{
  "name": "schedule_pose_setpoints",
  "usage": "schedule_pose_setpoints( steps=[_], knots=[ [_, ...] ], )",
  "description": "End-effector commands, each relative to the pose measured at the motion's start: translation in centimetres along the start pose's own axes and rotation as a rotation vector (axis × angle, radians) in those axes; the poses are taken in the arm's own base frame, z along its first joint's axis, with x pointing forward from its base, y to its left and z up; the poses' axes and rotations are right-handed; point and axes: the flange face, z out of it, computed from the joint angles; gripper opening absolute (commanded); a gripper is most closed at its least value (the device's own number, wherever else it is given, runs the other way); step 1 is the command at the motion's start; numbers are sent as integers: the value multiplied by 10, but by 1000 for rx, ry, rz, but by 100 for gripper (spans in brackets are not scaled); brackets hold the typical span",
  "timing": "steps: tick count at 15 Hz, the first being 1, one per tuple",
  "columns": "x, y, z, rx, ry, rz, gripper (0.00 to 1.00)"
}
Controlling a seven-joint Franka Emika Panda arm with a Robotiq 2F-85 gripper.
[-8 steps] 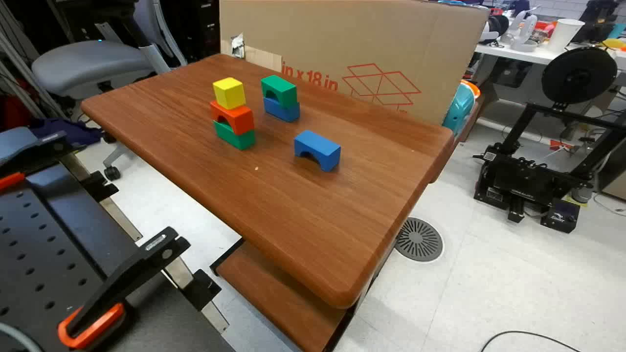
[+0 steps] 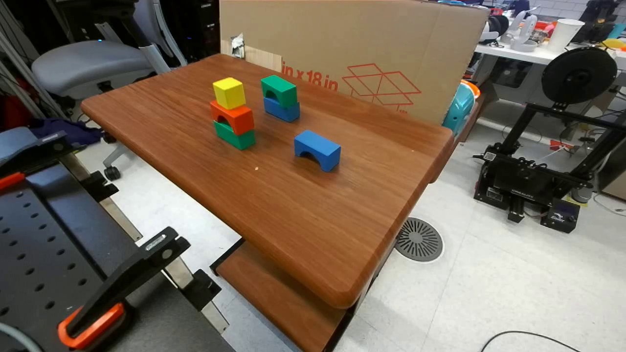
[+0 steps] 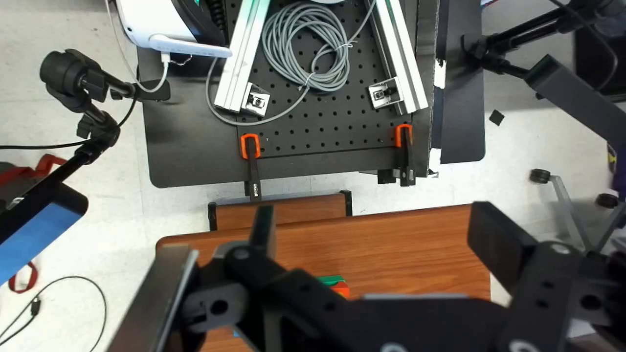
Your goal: Pick the green block and put it on the table
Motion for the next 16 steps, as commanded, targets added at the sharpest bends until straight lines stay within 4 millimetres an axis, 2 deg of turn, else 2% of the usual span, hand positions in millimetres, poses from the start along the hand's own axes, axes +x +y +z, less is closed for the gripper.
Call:
schedule_pose_setpoints(
  steps=[1, 6, 10, 16],
  knots=[
    [9, -2, 4, -12, -2, 7, 100],
    [50, -22, 39, -53, -47, -23, 100],
    [98, -40, 77, -100, -83, -23, 100],
    [163, -38, 130, -128, -2, 36, 100]
  ],
)
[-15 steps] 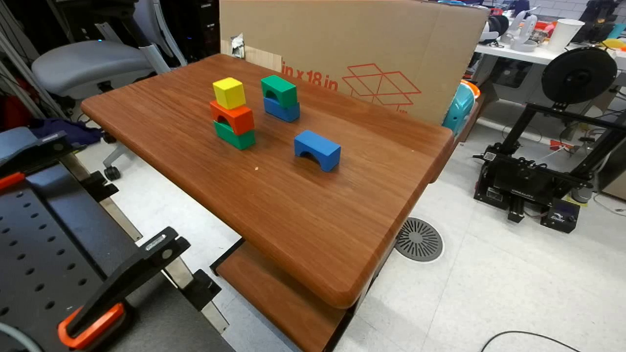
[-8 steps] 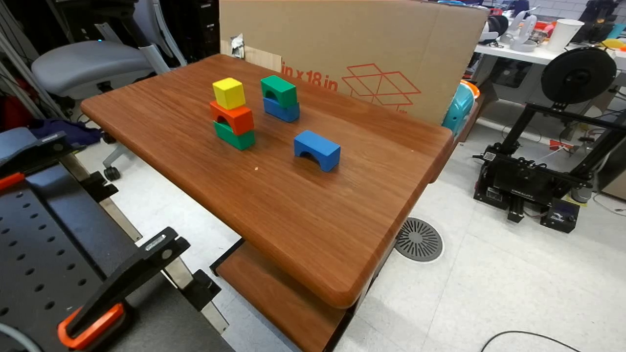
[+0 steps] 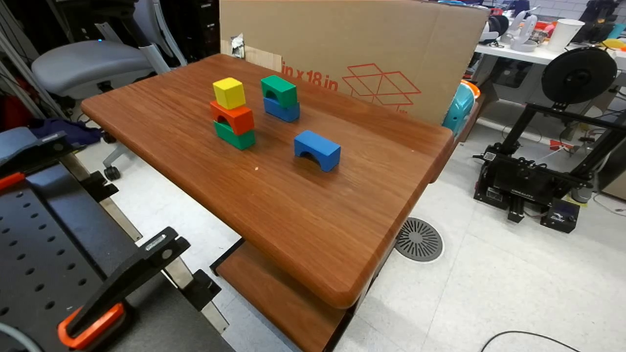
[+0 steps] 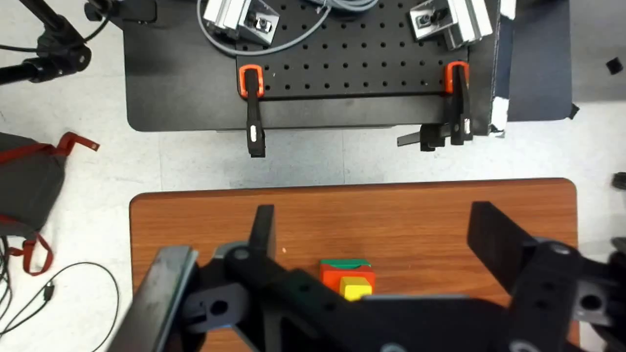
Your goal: Pick the green block and put it on the table
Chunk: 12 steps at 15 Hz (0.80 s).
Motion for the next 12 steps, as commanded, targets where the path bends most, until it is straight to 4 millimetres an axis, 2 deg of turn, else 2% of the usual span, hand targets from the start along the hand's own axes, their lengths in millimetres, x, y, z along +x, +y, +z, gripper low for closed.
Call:
schedule_pose_setpoints(
  steps=[1, 7, 12],
  knots=[
    [37, 0, 23, 3, 58, 49, 100],
    [85, 3, 61, 38, 151, 78, 100],
    [116, -1, 79, 22, 269, 106, 100]
  ],
)
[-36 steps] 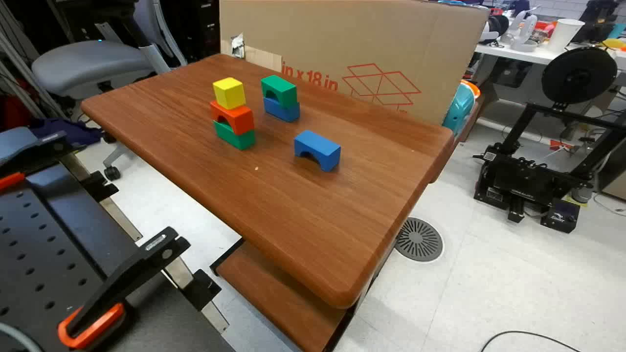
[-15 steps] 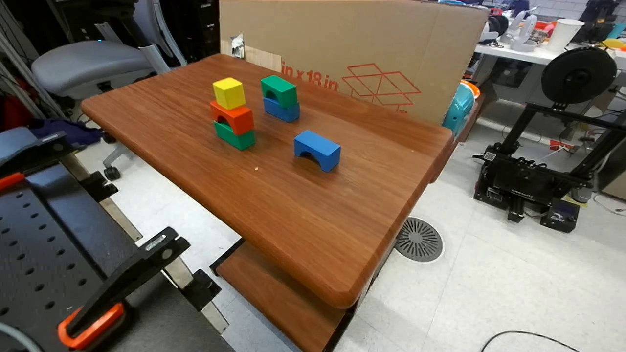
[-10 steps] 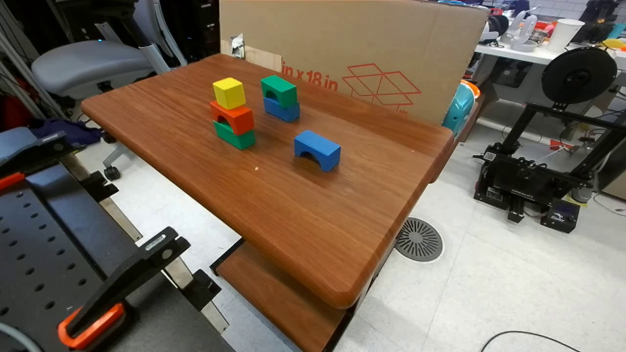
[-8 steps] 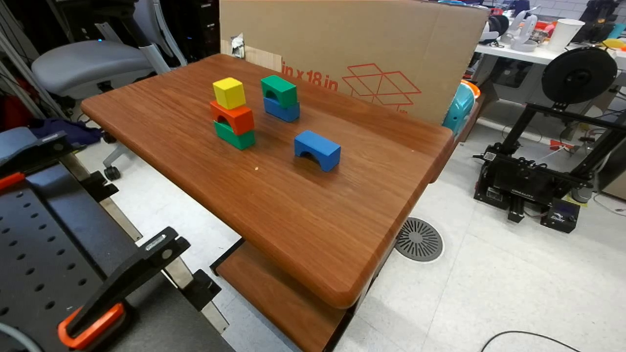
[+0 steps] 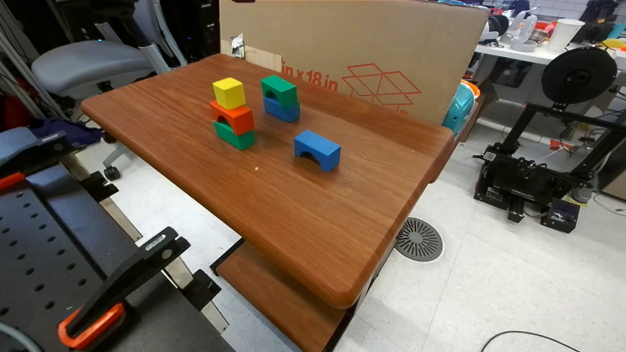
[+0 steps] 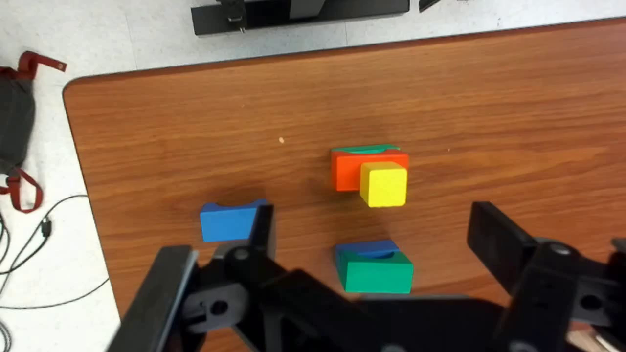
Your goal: Pick the green block and put it on the table
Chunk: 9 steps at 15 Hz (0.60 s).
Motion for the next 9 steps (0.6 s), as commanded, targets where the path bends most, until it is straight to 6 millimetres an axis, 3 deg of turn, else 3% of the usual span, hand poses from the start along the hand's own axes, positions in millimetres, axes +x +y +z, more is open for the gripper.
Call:
schedule_pose_setpoints(
  steps=[1, 9],
  knots=[
    [22, -8, 12, 4, 91, 29, 100],
    [48, -27, 50, -27, 187, 29, 100]
  ],
)
